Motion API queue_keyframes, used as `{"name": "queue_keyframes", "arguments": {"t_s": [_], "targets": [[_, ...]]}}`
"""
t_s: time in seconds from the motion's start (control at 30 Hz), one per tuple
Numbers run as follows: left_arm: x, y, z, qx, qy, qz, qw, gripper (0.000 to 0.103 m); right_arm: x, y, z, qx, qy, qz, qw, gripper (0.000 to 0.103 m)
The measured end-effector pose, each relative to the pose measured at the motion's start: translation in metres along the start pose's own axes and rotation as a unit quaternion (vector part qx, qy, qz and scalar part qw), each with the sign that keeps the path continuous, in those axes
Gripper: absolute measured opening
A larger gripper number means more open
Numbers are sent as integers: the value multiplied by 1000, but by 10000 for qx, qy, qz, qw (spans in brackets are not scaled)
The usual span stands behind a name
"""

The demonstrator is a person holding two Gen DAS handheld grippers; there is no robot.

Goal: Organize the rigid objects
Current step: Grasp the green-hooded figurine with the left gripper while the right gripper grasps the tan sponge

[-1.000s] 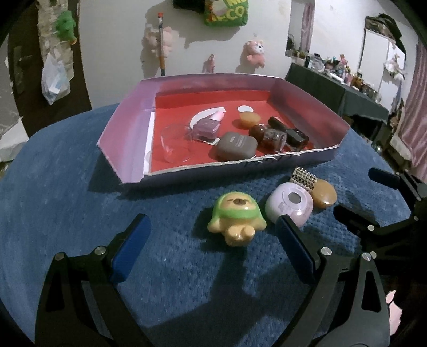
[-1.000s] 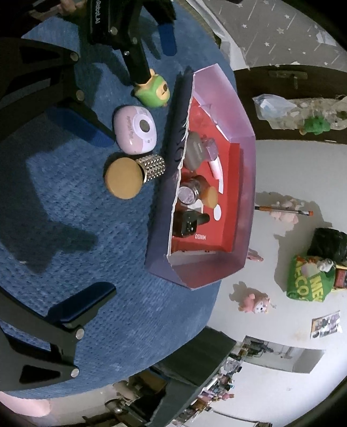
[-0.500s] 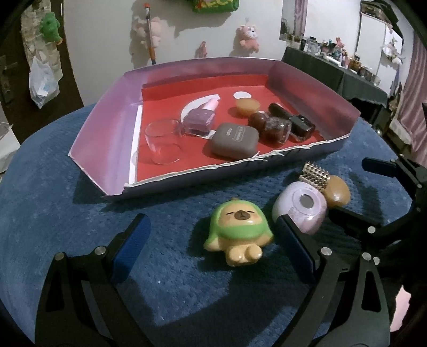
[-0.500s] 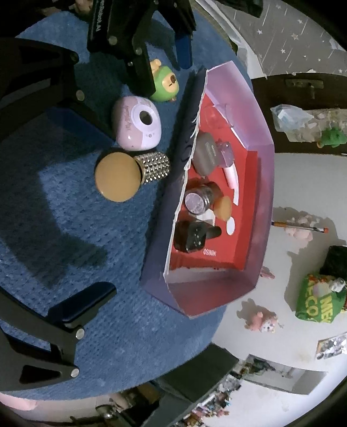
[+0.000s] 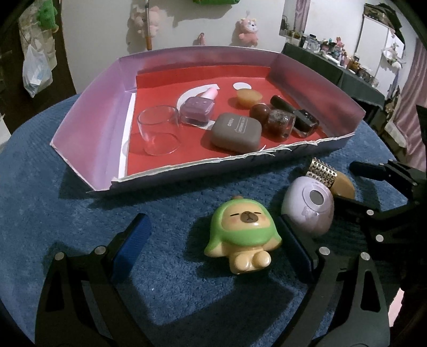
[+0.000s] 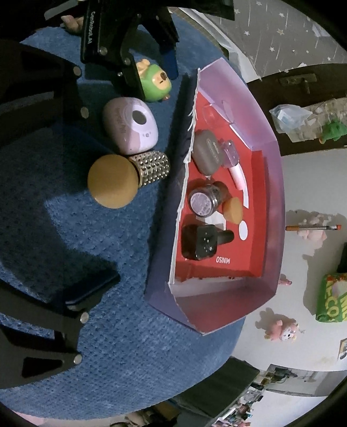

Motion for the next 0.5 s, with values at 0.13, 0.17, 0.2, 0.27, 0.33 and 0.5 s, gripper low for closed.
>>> {"name": "queue_keyframes", "arguments": {"t_s": [0.13,0.17,0.2,0.27,0.33,0.5], "targets": [[-2,1,-1,31,63,-44,10000,86,-1,0,2,-53,-36,-31,10000,78],[-2,0,-2,36,87,-50,9999,82,-1,0,3,-83,-39,-41,9999,75],[-3,1,-2,42,131,-69,9999,81,-1,0,5,-126,-56,-59,9999,70],[-5,0,-4,59,243,-113,9996,65,-3,0,8,-199,-85,-86,9997,64],[-6,1,-7,94,437,-141,9989,53,-5,0,12,-289,-115,-123,9994,54],[-10,4,-12,118,531,-178,9984,46,-12,0,16,-408,-164,-302,9986,40]]}}
Point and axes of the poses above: each gripper's, at about its wrist camera, not at the fingertips, and x roughly the way its jaws point, z to its left, y to its underside, the point moved 1 cm from there along x, roughly the way its jaws point, and after that the axes turned 7 degrees about y, right-handed, at the moved point
